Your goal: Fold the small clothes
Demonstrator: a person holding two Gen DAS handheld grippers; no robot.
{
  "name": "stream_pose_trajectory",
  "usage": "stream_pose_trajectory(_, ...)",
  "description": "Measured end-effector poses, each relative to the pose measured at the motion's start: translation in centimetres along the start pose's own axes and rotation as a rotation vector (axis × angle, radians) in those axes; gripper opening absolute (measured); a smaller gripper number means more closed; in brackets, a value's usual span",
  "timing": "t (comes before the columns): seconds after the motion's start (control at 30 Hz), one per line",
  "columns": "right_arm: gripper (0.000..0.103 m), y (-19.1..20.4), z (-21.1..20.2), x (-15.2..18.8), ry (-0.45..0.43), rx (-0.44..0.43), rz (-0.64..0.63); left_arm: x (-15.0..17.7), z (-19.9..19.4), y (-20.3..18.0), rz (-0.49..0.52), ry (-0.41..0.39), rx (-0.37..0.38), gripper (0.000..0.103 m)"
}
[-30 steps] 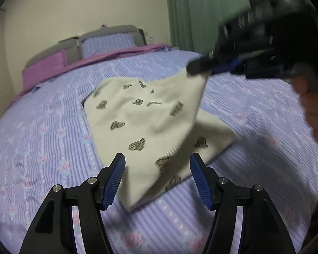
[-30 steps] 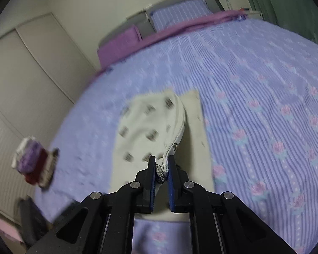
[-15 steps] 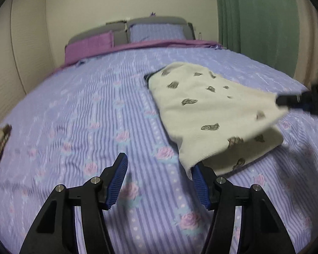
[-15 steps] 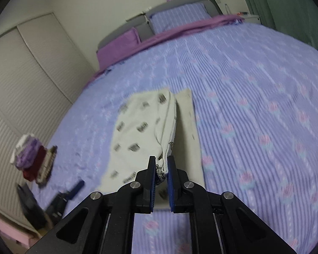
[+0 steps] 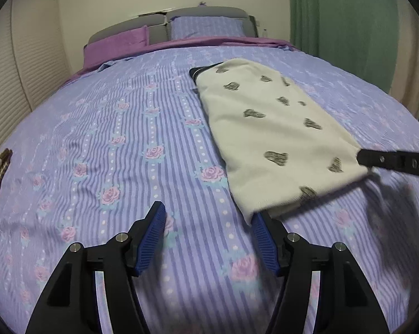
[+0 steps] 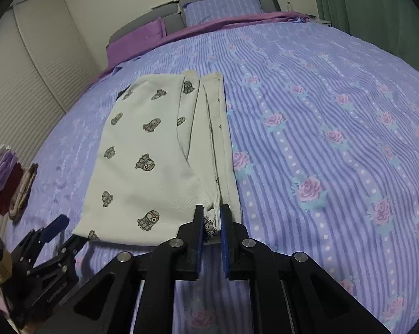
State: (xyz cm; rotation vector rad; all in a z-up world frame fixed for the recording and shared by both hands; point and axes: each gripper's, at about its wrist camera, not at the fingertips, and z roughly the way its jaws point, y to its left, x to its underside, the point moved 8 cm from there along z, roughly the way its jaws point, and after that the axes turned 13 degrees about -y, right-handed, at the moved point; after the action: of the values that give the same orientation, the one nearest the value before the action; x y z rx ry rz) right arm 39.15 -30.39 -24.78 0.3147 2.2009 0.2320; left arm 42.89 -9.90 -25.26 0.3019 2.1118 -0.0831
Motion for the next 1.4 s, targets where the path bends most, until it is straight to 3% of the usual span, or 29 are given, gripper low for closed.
stream_pose_trajectory(0.1,0.040,-0.2,-1.9,-1.9,-0.079,0.037,-0.008,-1.7,-2.0,0.7,-0.031,-0.016,0.052,0.066)
stream_pose_trajectory(0.13,0.043,0.1,-2.4,-3.0,-0.117,0.031,-0.027,-2.5,-2.2,0.9,-0.024,-0.027,0.042,0.066)
stream_pose_trajectory(0.27,0.043,2.0,-0.9,-8.2,-0.155,-0.059,-0.081,-6.5,-1.2,1.9,0.041,-0.075,0.012,0.068)
stream_pose_trajectory(0.33,0.043,2.9,1.6,-10.6,-0.133,-0.120,-0.116,-8.5,0.2,2.4,0.064,-0.090,-0.010,0.068)
stream_pose_trajectory(0.43,0.043,3.7,5.5,-12.6,-0.093,-0.130,-0.188,-10.8,2.7,3.0,0.069,-0.084,-0.006,0.068)
stream_pose_trajectory(0.53,0.043,4.2,9.1,-13.1,-0.034,-0.161,-0.236,-11.9,5.3,3.3,0.063,-0.064,0.022,0.068)
stream_pose_trajectory(0.9,0.043,3.9,14.2,-11.9,0.065,-0.191,-0.218,-11.8,9.8,1.4,0.094,-0.029,0.081,0.068)
stream_pose_trajectory(0.97,0.042,3.8,14.5,-11.7,0.068,-0.195,-0.213,-11.6,10.0,1.5,0.087,-0.026,0.081,0.068)
stream_pose_trajectory(1.03,0.022,3.7,14.5,-11.6,0.065,-0.210,-0.195,-11.4,10.2,1.7,0.077,-0.020,0.079,0.068)
stream_pose_trajectory(1.1,0.014,3.8,14.5,-11.9,0.056,-0.220,-0.183,-11.2,10.3,1.9,0.069,-0.018,0.078,0.068)
stream_pose_trajectory(1.27,0.011,4.1,12.5,-13.4,-0.021,-0.210,-0.197,-11.2,10.1,2.4,0.056,-0.026,0.067,0.068)
stream_pose_trajectory(1.4,0.011,3.4,12.8,-14.1,-0.006,-0.166,-0.235,-11.1,10.2,2.6,0.053,-0.024,0.056,0.068)
